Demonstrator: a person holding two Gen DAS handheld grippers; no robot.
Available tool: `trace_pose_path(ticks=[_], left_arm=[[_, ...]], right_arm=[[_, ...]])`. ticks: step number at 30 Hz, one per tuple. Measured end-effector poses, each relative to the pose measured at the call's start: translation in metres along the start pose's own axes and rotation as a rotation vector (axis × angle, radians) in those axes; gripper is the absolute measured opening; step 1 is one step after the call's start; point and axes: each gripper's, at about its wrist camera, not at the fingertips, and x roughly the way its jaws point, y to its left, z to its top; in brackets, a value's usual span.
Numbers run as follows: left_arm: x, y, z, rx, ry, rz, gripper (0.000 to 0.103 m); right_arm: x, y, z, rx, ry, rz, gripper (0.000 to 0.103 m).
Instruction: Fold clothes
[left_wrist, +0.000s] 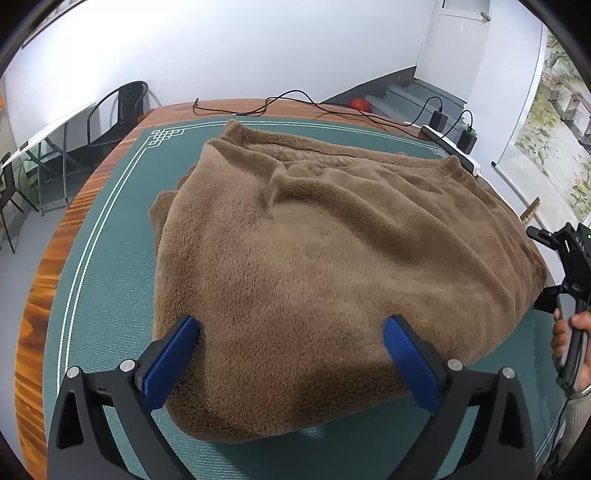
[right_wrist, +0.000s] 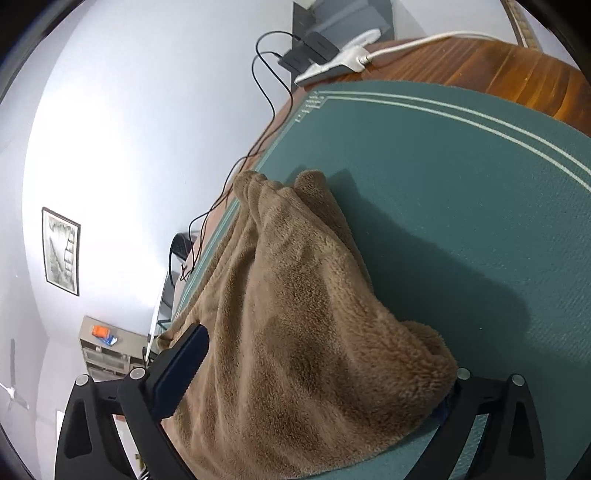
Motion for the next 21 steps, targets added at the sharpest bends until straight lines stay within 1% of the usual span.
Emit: trace_pose_path(ticks=[2,5,8,11,14,15,17,18,19,21], left_arm=[[0.0,0.0,0.001,-0.01,0.003,-0.001,0.102],[-0.001,0.0,0.001,-0.021,0.002,0.0,0.102],[-0.002,0.0,0.001,-0.029,0.0,-0.001,0.102],[-0.002,-0.001,0.001,-0.03,0.003,0.004,0.102],[-0.002,0.001,0.0,-0.03,0.002,0.003,0.102],[-0.003,0.002,-0.001,-0.031,0.001,0.001,0.102],[-0.004,0.004,-0.002,-0.034,-0.001,-0.002,0.102],[-0.004,0.005,-0.002,-0.039,-0.002,-0.005,0.102],[-0.005,0.007,-0.002,-0.044,-0.004,-0.008,0.102],[-0.006,0.011,-0.003,-0.055,-0.008,-0.013,0.102]], right_arm=[[0.0,0.002,-0.001,-0.019,-0.006,0.003,0.101],[0.0,0.003,-0.005,-0.014,-0.013,0.013,0.099],[-0.003,0.008,-0.008,0.018,0.0,0.075,0.098],[0.003,0.017,-0.009,-0.001,0.002,0.092,0.098],[0.01,0.018,-0.011,0.003,-0.014,0.085,0.098],[0.011,0.019,-0.012,-0.004,-0.019,0.078,0.096],[0.012,0.016,-0.013,-0.011,-0.016,0.07,0.082],[0.013,0.013,-0.013,-0.013,-0.009,0.067,0.061],[0.015,0.008,-0.011,-0.001,0.001,0.067,0.049],[0.015,0.003,-0.01,0.002,0.008,0.081,0.044]])
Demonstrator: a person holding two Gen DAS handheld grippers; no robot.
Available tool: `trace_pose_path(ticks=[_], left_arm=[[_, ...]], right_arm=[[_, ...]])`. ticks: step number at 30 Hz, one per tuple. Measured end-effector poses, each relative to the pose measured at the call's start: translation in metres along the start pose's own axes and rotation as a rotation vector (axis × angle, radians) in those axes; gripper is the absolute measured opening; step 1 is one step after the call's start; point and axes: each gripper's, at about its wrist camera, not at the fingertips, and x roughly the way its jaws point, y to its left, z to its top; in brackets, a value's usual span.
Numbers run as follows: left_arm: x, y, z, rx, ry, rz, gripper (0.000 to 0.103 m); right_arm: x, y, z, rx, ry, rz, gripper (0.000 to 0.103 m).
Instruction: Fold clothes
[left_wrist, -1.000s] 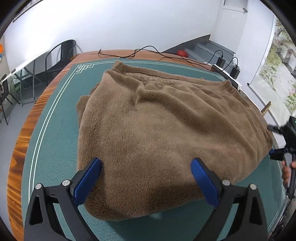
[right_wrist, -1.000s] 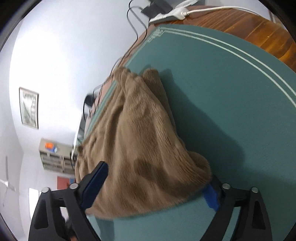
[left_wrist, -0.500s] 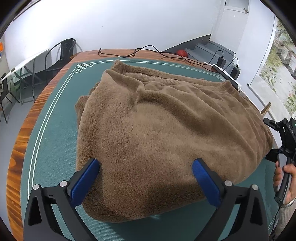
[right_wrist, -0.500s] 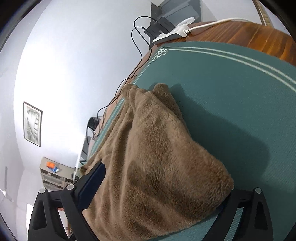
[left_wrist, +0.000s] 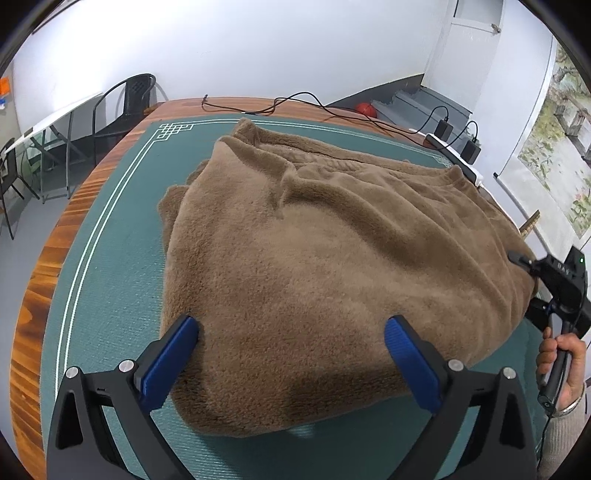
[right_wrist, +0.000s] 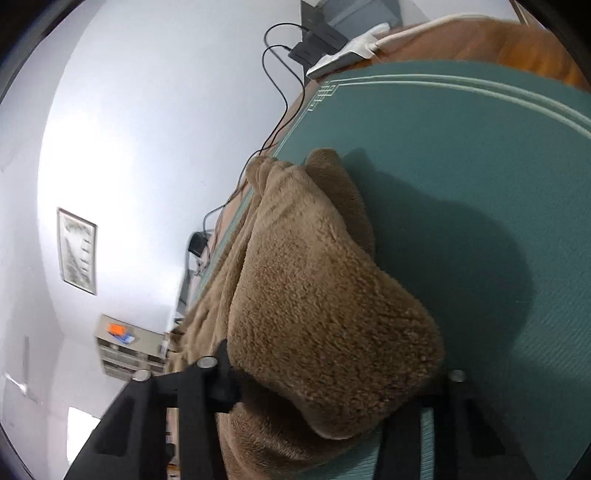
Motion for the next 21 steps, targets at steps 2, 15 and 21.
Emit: trace_pose_path(ticks=[2,15,21], left_arm=[[-0.002,0.003,0.001,-0.014,-0.003,-0.007,0.102],[-0.022,0.053,0.001,-0.193,-0.045,-0.072,0.102],[-0.017,0.093,-0.013,-0.316,-0.024,-0.086,0.102]], right_arm=[[-0.001,0.0,0.001,-0.013,0.001,0.001,0.043],[0.01,0.129,0.011,-0.314,-0.119,0.004,0.041],[-0.012,0.154,-0.001,-0.418,-0.128,0.006,0.041]])
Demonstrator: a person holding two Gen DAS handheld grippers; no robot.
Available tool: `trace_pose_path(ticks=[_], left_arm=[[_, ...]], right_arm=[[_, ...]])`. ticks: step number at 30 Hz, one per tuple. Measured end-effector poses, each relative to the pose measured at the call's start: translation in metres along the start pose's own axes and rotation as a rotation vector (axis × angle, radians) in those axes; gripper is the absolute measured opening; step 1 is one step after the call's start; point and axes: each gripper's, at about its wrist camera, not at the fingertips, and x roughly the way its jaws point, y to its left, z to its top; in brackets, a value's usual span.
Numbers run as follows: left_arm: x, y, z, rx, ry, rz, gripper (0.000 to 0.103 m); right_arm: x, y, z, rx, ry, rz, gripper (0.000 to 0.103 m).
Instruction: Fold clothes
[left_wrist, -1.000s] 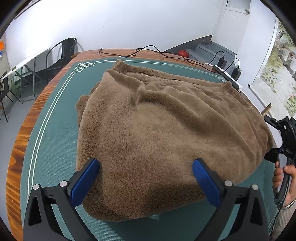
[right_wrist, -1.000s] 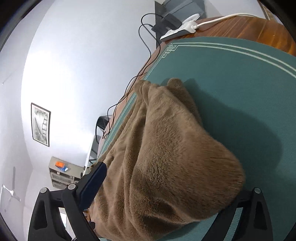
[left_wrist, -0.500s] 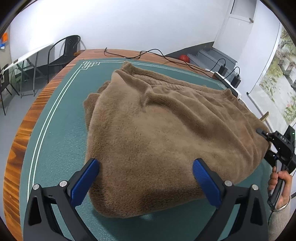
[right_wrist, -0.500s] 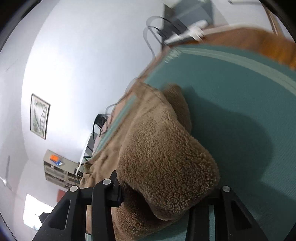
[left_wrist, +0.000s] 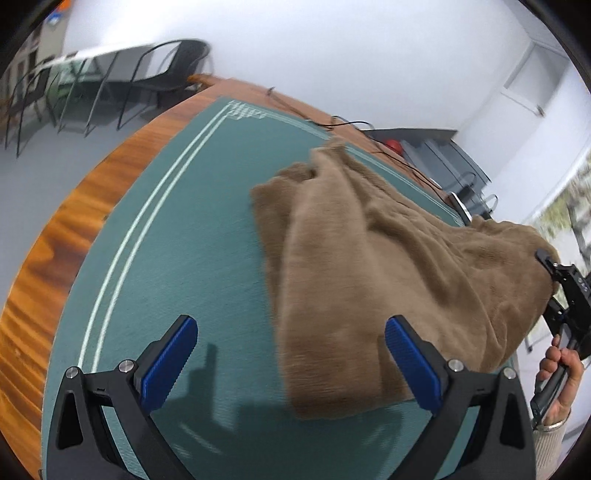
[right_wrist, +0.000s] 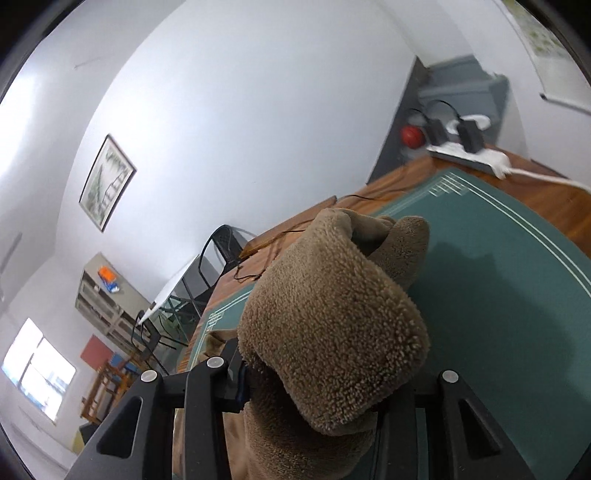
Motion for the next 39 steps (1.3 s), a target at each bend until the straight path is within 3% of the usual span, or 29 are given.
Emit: trace_pose_path(ticks=[5,12,17,20,24,26,27,28,30,35,39], left_arm=[[-0.002,0.025,0.0,-0.074,-0.004,-0.019,0.102],[-0.018,0.059,0.003,-0.197,-0.051,-0.003,0.102],[-0.026,0.078,0.004,-0.275,-0.065,0.011,0.102],[-0.028,0.082,0.004,-0.304,-0.066,0.002,0.102],[-0.025,0.083,0.007,-0.313,-0.057,-0.006,0.102],[-0.025,0.083,0.006,-0.312,-0.057,-0.006,0.102],[-0.025,0.083,0.006,-0.313,-0.057,-0.004,0.102],[-0.024,0.084,0.006,-0.316,-0.056,-0.001,0.102],[-0.022,0.086,0.006,-0.321,-0.054,0.006,0.102],[-0.018,0.088,0.006,-0.327,-0.052,0.019,0.102],[-0.017,0.087,0.007,-0.326,-0.056,0.024,0.102]], right_arm=[[0.022,0.062,-0.001,-0.123,-0.005,0.027,0.041],[0.054,0.163,-0.039,-0.396,0.022,0.107,0.041],[0.073,0.224,-0.095,-0.647,0.072,0.148,0.041],[0.08,0.249,-0.148,-0.874,0.124,0.149,0.041],[0.09,0.255,-0.203,-1.088,0.2,0.1,0.042],[0.093,0.25,-0.226,-1.185,0.225,0.08,0.046],[0.094,0.248,-0.234,-1.219,0.238,0.079,0.054],[0.093,0.245,-0.238,-1.234,0.241,0.091,0.067],[0.089,0.241,-0.244,-1.254,0.242,0.114,0.078],[0.079,0.228,-0.236,-1.212,0.28,0.171,0.078],[0.055,0.217,-0.203,-0.994,0.305,0.325,0.078]])
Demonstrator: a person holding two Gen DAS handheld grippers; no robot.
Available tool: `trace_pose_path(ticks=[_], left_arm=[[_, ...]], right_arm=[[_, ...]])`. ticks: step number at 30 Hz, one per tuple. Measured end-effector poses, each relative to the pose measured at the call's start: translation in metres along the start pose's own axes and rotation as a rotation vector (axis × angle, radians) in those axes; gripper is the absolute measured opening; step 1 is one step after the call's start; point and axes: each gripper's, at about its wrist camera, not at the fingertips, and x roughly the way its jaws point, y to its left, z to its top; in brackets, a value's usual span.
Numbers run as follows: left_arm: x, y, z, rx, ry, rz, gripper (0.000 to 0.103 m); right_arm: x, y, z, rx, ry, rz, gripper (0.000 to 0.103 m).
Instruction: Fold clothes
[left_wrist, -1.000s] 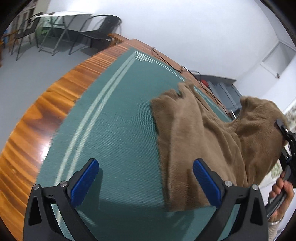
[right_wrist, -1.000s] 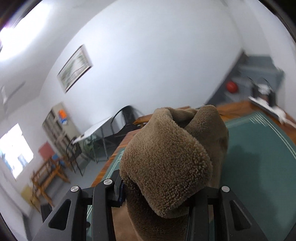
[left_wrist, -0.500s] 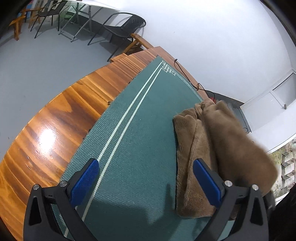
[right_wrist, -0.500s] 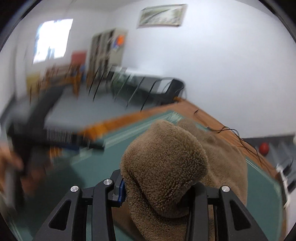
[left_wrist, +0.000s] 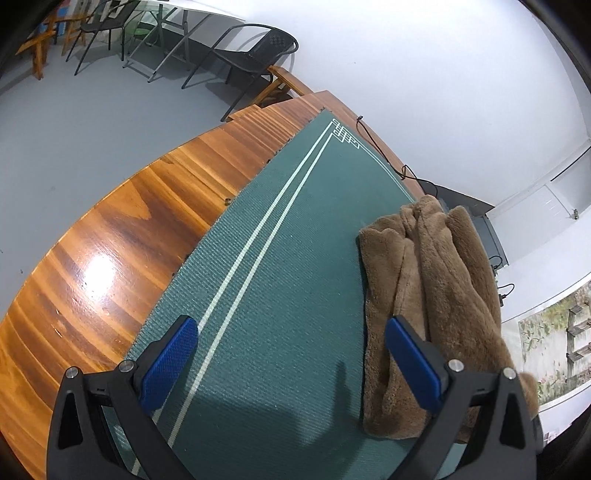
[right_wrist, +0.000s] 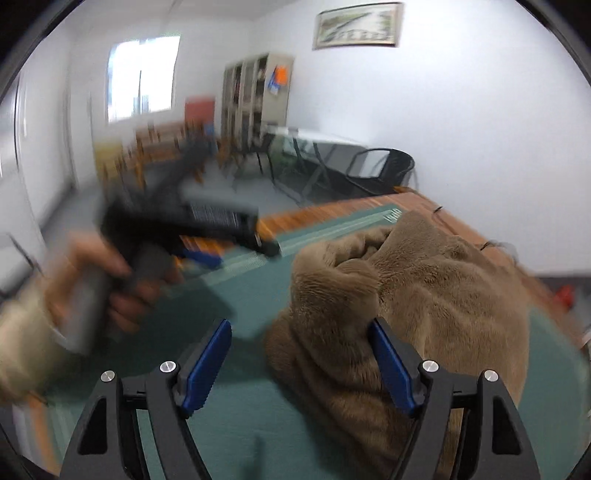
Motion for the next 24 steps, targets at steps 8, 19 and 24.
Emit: trace_pose_path(ticks=[8,19,24], left_arm=[[-0.001,0.002,0.001,-0.023,-0.005,-0.013,0.102],[-0.003,0.004,0.003,-0.047,-0.012,-0.04,0.102],[-0.008,0.01,0.003,-0.062,-0.018,-0.045,0.102]], right_arm=[[-0.037,-0.06,0.015,0.36,-0.186,-0.2,0.078],[0.027,-0.038,0.017,0.182,-0.071,-0.307,0.078],[0.079,-0.018,0.017,0.073,0.03,-0.233,0.078]])
